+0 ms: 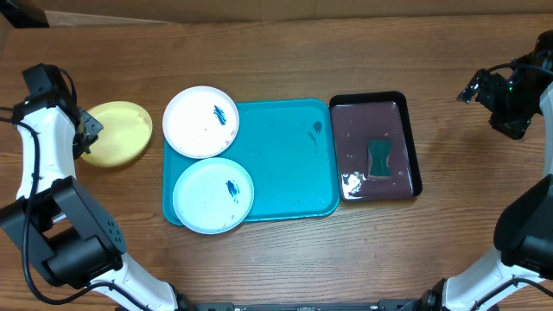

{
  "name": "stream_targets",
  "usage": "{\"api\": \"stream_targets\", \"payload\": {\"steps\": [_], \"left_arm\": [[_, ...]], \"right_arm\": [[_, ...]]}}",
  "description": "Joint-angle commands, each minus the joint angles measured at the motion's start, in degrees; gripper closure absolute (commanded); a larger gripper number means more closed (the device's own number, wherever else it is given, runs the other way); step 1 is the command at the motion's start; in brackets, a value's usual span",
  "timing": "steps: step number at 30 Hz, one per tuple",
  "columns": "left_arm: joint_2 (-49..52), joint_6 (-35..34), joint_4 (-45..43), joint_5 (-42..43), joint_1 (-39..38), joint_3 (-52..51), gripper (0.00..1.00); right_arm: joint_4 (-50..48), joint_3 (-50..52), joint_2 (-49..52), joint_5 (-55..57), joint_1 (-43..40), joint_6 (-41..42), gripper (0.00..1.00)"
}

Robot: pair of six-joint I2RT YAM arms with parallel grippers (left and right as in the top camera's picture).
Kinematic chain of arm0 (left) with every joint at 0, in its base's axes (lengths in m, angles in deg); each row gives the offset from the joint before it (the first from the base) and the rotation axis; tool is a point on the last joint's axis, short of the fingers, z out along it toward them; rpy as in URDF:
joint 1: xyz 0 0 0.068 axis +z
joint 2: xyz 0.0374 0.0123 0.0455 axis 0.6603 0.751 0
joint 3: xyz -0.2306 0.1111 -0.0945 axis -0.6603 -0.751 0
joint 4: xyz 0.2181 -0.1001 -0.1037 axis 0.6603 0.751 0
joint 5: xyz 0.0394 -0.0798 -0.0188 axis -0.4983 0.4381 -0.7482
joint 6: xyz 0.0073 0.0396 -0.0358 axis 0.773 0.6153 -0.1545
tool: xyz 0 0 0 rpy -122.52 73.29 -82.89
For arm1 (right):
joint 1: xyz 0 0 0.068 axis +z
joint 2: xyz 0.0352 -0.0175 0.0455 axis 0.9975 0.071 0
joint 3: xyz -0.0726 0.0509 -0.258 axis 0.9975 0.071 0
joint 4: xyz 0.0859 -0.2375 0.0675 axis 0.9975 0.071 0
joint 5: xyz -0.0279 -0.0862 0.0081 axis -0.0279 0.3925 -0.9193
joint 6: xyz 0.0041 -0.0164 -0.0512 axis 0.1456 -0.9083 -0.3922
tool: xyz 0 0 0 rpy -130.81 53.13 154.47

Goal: Clean dirty plates on tray and stack at the side
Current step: 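Lower the yellow plate onto the table left of the tray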

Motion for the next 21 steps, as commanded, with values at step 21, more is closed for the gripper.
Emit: {"api": "stream_targets", "payload": {"steps": [21], "left_arm": [[-1.97,16.11,11.54,21.57,-10.64,5.49,0.51]], "right_arm": [[-0.11,-0.44,-0.81,-0.28,0.00,0.09,0.00]]}}
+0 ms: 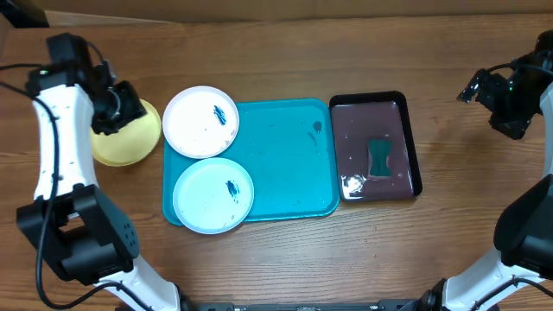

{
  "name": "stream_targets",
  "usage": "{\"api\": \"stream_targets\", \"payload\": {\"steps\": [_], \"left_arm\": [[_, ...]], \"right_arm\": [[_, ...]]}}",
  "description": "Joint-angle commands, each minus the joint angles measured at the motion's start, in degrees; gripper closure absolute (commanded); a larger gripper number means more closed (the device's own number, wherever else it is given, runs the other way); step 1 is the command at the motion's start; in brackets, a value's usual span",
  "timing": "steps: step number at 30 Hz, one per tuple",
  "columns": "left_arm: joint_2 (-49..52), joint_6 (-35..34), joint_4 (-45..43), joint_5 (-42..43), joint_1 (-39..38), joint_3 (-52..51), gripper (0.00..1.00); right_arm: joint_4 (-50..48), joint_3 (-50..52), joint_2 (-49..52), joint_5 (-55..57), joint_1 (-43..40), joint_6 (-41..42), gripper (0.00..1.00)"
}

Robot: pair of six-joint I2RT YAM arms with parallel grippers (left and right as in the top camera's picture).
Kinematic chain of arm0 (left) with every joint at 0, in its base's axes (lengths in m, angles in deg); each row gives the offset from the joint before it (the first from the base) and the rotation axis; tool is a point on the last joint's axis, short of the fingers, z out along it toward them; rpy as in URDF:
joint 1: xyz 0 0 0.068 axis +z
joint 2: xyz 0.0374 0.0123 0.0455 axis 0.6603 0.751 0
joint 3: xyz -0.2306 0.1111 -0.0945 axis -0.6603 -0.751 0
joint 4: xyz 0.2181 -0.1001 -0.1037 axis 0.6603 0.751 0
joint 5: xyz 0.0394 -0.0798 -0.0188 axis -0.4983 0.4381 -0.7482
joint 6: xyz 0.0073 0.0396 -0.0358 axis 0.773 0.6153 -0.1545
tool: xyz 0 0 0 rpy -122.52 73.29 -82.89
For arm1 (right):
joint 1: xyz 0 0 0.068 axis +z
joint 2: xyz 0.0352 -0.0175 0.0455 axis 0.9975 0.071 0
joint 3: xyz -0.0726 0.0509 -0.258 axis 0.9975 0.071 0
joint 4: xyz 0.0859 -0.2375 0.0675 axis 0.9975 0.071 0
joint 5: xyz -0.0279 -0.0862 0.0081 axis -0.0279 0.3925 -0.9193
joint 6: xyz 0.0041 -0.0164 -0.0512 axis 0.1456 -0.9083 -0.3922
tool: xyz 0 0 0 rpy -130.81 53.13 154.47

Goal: Clean dirty plates on tray and stack at the side
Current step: 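Lower the yellow plate onto the table left of the tray, then move the left gripper to the upper white plate's left rim and grip it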

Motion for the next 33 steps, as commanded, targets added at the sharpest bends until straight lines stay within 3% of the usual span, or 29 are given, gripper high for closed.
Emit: {"api": "stream_targets", "payload": {"steps": [1,8,23,33], "left_arm": [[-0.63,1.53,-3.06,-2.32,-1.66,-4.74,0.51],[-0.57,1.53,-12.48,-2.32,-2.91,-12.66,0.61],[-0.55,1.57,-31.52,-2.89,-6.73,-24.65,0.64],[-0.55,1.60,-33.81,-8.31,-7.10,-25.03,0.66]], "right_arm": [[-0.09,-0.46,-0.81,-0.28,0.00,0.09,0.00],[-0.09,-0.44,-0.81,-0.28,0.00,0.09,0.00],[-0.11,-0.44,-0.81,-0.28,0.00,0.09,0.00],[-0.09,-0.44,-0.81,-0.28,0.00,0.09,0.00]]}}
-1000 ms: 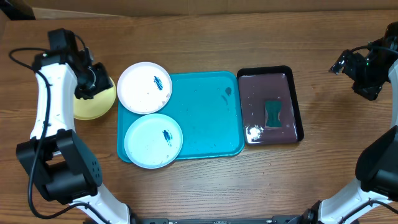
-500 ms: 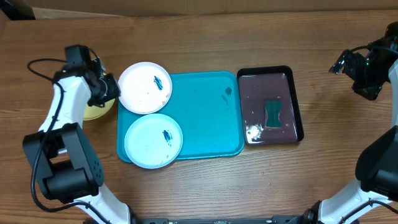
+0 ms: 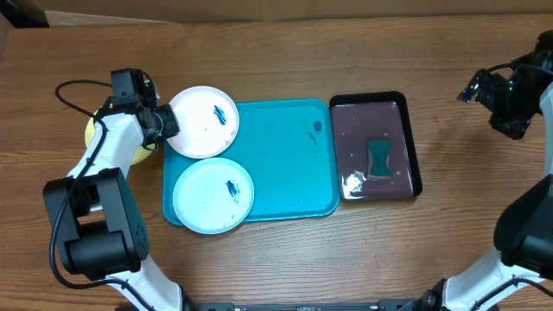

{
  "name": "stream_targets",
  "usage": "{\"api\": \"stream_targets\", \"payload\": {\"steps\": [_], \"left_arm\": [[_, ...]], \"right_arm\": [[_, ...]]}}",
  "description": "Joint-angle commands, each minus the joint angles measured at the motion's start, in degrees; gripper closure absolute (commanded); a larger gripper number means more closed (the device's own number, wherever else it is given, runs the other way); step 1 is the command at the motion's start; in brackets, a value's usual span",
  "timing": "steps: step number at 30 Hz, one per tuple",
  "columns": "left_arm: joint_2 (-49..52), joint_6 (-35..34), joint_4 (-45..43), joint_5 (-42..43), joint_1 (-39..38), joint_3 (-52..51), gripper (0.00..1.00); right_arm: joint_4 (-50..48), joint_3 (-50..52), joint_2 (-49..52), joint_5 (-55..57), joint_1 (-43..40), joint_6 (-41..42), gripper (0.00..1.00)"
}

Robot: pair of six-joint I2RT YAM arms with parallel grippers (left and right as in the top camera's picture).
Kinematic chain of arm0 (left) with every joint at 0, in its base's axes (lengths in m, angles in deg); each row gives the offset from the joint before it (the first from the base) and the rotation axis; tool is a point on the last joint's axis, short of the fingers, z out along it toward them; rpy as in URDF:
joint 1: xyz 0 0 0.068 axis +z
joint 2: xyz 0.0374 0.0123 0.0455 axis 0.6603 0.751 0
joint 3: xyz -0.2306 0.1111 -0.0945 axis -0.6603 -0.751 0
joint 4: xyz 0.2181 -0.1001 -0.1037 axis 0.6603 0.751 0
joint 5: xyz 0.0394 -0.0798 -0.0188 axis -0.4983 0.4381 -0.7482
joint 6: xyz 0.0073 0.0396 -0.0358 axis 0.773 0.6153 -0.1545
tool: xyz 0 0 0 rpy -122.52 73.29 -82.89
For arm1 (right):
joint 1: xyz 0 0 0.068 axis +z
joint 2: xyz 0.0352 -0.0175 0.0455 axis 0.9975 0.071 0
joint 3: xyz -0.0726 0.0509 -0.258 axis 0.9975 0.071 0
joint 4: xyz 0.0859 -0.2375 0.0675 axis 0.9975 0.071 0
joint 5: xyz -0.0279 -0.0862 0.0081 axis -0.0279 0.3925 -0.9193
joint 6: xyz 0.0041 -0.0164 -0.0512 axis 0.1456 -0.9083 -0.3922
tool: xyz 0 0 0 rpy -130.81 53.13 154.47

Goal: Clean dirty plates on tray and stack at the side
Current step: 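Move the left gripper to the upper white plate's left rim and grip it, then drag the white plate rightward to the tray center with the left gripper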

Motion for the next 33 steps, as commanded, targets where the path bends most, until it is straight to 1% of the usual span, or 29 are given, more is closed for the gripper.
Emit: {"api": "stream_targets", "payload": {"steps": [1,8,15,17,20,23,26,31,33], "left_arm": [[-0.55,1.11,-2.23,-2.97,-0.11,-0.59,0.66],[-0.33,2.82,-4.11,-2.99,-0.15,-0.59,0.68],[1.95,2.80,-4.57,-2.89,-0.26,-0.59,0.72],[2.34,2.80,-4.76,-2.73,-0.26,-0.59,0.76],[2.34,2.80,-4.94,-2.58,-0.26,-0.59,0.77],[2.34,2.80,-4.81,-2.58,-0.26,-0.59,0.81],[2.34,2.80,-4.24,-2.58,-0.26,-0.59,0.82],[2.36,2.75,-3.63,-2.47,-0.26,-0.59,0.91],[2.34,2.78,-3.61,-1.14,-0.28,-0.55,0.96]], "right_arm": [[-0.11,-0.44,-0.81,-0.31,0.00,0.09,0.00],[-0.11,-0.44,-0.81,-0.31,0.00,0.11,0.00],[-0.11,-0.44,-0.81,-0.31,0.00,0.11,0.00],[-0.11,-0.44,-0.81,-0.31,0.00,0.09,0.00],[-0.13,-0.44,-0.81,-0.31,0.00,0.11,0.00],[-0.11,-0.44,-0.81,-0.31,0.00,0.11,0.00],[-0.11,-0.44,-0.81,-0.31,0.00,0.11,0.00],[-0.11,-0.44,-0.81,-0.31,0.00,0.11,0.00],[-0.11,-0.44,-0.81,-0.31,0.00,0.11,0.00]]}}
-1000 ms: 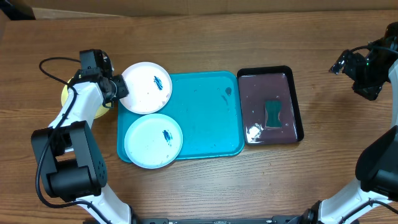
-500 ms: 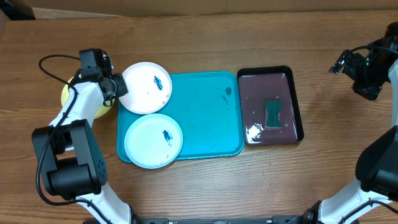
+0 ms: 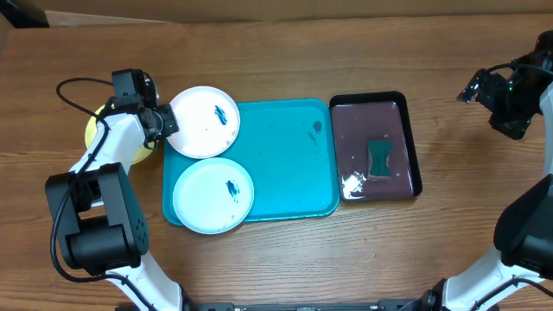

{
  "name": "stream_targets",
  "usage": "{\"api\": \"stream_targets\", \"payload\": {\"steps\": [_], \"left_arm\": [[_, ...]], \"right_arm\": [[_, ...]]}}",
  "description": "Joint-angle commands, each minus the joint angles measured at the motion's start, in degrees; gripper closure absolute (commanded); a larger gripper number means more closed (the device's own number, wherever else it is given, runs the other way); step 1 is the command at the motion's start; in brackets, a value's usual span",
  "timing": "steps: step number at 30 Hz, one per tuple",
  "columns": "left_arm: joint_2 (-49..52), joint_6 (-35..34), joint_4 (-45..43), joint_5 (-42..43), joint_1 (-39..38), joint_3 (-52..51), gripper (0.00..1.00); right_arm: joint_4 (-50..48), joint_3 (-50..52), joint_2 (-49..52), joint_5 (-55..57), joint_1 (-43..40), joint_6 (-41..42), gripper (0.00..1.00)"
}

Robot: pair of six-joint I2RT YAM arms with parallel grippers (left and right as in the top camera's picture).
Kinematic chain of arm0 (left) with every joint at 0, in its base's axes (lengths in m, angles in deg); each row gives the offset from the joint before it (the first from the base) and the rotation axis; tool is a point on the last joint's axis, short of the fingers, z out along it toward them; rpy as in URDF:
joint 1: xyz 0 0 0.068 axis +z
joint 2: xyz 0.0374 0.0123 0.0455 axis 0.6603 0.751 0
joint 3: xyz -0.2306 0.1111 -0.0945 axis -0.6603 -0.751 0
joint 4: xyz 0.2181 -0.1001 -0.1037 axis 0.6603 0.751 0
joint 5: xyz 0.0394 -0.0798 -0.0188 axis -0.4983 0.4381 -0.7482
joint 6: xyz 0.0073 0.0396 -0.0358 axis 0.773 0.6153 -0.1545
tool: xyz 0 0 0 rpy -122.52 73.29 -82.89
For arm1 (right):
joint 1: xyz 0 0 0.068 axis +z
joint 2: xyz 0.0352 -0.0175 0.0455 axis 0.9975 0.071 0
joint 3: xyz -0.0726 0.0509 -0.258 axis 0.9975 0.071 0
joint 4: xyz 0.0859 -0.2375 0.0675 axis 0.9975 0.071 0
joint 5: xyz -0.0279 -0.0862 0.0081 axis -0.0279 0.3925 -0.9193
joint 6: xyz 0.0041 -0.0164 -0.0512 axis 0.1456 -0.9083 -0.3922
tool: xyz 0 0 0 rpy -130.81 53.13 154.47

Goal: Clean dirty plates on tray and stack at the side
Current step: 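Drag the white plate rightward to the tray center with the left gripper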

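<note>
Two dirty plates lie on the left part of the teal tray (image 3: 289, 160): a white plate (image 3: 200, 130) at the back with a blue smear, and a pale blue plate (image 3: 207, 203) in front of it, also smeared. My left gripper (image 3: 164, 123) is at the white plate's left rim; its finger gap is hidden from above. A yellow plate (image 3: 93, 131) lies on the table to the left, mostly covered by the left arm. My right gripper (image 3: 472, 90) hangs far off at the back right, holding nothing that I can see.
A black tray (image 3: 413, 147) of water stands right of the teal tray, with a green sponge (image 3: 379, 157) in it. Bare wooden table lies in front of and behind the trays.
The left gripper stays at the white plate's left rim, and the plate sits very slightly further right. The right arm has not moved.
The left gripper was first at the yellow plate's left edge on the table. It was then over that plate's back right part, then at the white plate's left rim, where it still is. Both dirty plates stay on the tray.
</note>
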Motion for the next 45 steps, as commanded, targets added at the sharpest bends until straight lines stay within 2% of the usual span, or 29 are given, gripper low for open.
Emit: {"api": "stream_targets", "payload": {"steps": [1,16,25,35,45], "left_arm": [[0.68,1.07,0.35,2.29,-0.28,-0.13,0.96],[0.33,-1.05,8.02,16.41,-0.92,0.50,0.96],[-1.38,-0.74,11.87,16.52,-4.37,2.47,0.96],[-1.97,-0.70,19.52,15.28,-8.59,9.20,0.96],[-1.95,-5.33,20.04,14.75,-16.35,9.51,0.96]], "right_arm": [[-0.09,-0.44,-0.81,-0.28,0.00,0.09,0.00],[-0.09,-0.44,-0.81,-0.28,0.00,0.09,0.00],[-0.09,-0.44,-0.81,-0.28,0.00,0.09,0.00],[-0.09,-0.46,-0.81,-0.28,0.00,0.07,0.00],[-0.07,-0.44,-0.81,-0.28,0.00,0.09,0.00]]}}
